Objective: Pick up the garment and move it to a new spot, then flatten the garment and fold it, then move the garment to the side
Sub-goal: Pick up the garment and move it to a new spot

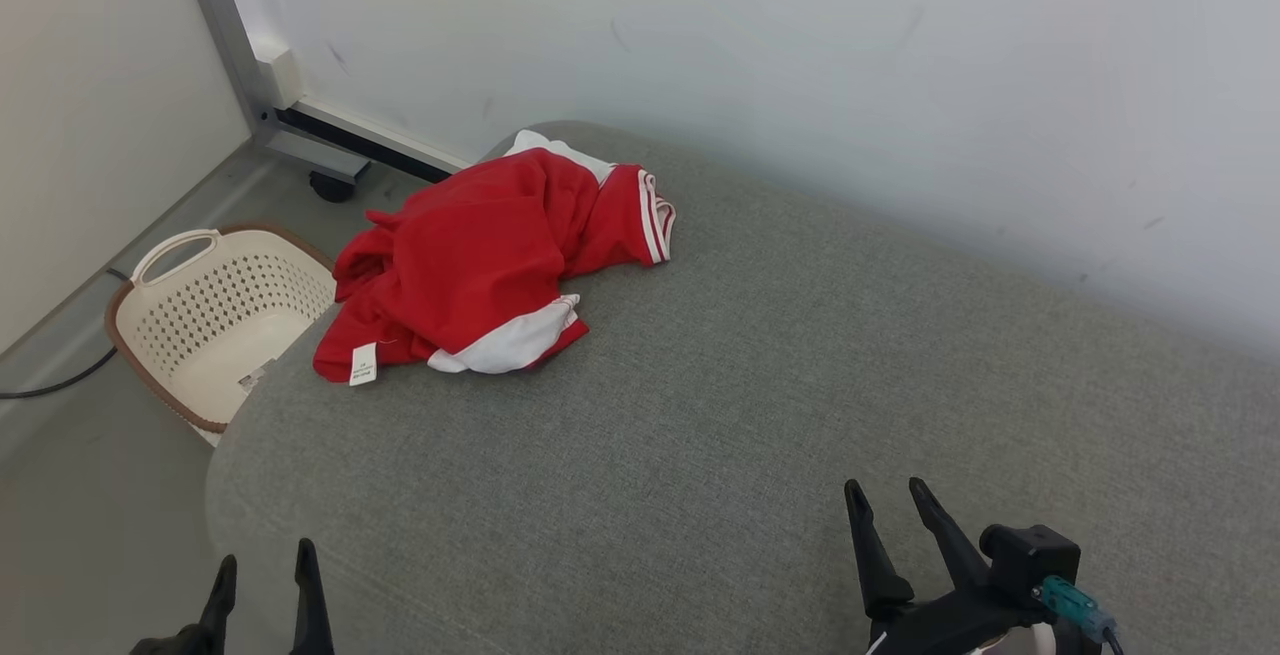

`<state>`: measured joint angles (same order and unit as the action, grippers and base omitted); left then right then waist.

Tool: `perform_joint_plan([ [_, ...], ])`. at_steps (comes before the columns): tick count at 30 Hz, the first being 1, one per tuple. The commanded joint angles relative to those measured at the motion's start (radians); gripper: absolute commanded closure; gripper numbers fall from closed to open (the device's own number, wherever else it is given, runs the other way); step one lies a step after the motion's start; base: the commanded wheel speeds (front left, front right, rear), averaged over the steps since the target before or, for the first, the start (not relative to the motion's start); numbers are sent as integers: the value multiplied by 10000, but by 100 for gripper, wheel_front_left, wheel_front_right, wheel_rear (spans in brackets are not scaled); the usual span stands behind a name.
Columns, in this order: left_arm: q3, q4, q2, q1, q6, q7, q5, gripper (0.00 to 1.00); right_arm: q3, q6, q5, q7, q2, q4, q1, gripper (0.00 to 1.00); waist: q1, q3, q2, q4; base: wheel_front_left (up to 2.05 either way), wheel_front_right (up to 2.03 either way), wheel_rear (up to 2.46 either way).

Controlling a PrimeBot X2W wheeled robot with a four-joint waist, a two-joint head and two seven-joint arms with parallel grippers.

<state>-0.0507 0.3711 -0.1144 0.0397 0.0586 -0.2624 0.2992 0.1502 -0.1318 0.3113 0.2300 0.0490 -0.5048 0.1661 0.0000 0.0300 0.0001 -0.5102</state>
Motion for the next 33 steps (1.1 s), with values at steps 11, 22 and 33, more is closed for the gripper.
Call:
perform_joint_plan([
  [11, 966, 974, -106, 2360, 550, 1520, 457, 0, -193, 21, -191, 59, 21, 371, -194, 0, 0, -349, -1, 85, 0, 0, 0],
  [22, 987, 3564, -929, 6832, 711, 4050, 1570, 0, 259, 21, -1505, -1448, 29, 2975, 724, 0, 0, -2777, -1, 2076, 0, 0, 0],
  [33, 581, 5546, -1907, 8864, -177, 5908, 1910, 0, 53, 21, -2268, -2890, 18, 5885, 150, 0, 0, -4649, -1, 3387, 0, 0, 0],
])
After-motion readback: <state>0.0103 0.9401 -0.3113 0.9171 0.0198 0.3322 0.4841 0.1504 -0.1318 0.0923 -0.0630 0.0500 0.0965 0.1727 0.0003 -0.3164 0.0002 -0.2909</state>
